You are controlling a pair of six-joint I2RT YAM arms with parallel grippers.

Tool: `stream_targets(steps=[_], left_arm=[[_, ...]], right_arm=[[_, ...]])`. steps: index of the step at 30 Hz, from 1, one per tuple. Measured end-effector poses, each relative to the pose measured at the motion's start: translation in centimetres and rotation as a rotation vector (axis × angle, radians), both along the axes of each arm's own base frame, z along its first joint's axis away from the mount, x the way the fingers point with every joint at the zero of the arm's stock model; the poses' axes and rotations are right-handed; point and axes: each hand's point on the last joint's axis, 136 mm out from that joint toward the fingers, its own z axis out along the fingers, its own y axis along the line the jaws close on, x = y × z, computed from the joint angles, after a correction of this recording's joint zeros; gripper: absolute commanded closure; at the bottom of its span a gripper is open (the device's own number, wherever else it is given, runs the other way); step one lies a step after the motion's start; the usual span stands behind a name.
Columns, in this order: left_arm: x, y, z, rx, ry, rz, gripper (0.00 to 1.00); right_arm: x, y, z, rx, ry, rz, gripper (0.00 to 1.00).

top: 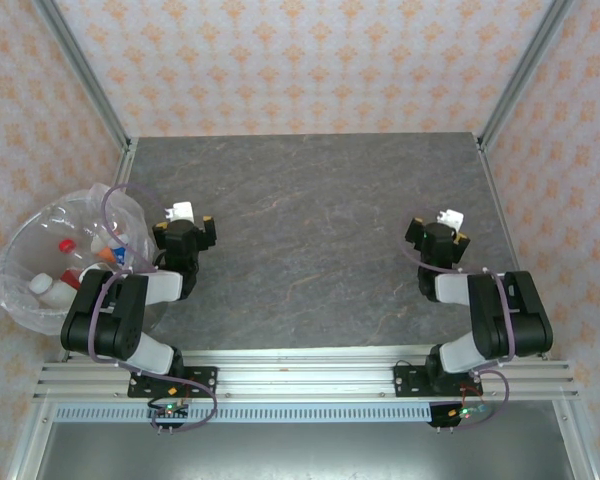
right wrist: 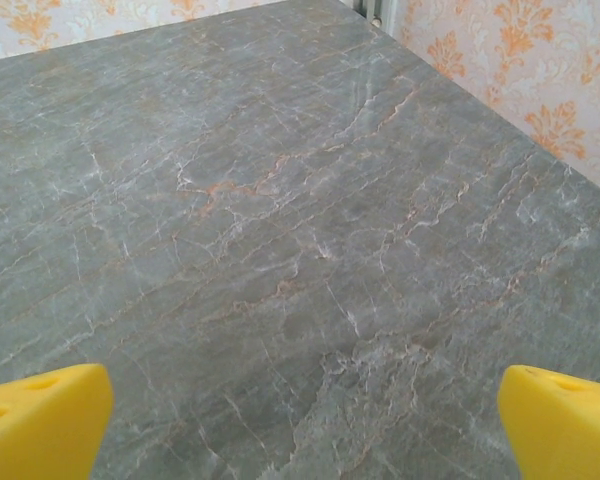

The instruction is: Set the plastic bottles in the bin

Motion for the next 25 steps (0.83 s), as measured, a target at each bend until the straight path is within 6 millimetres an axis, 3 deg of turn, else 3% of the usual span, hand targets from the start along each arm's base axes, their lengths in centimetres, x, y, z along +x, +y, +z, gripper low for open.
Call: stream_targets(steps=[3,9,25], left_arm=[[-0.1,0.1,0.0,0.001,-0.002,0.012,0.00],[-0.1,0.2,0.1,0.003,-0.003,0.018,0.00],[-0.1,0.2,0.1,0.003,-0.006,0.018,0.00]], right_arm=[[-0.4,0.2,-1.1,-0.002,0.021,0.015,0.01],[1.2,0.4,0.5,0.004,-0.026,0.022,0.01],[1.8,2.1,0.1,0.047,-0.008,0.163,0.01]])
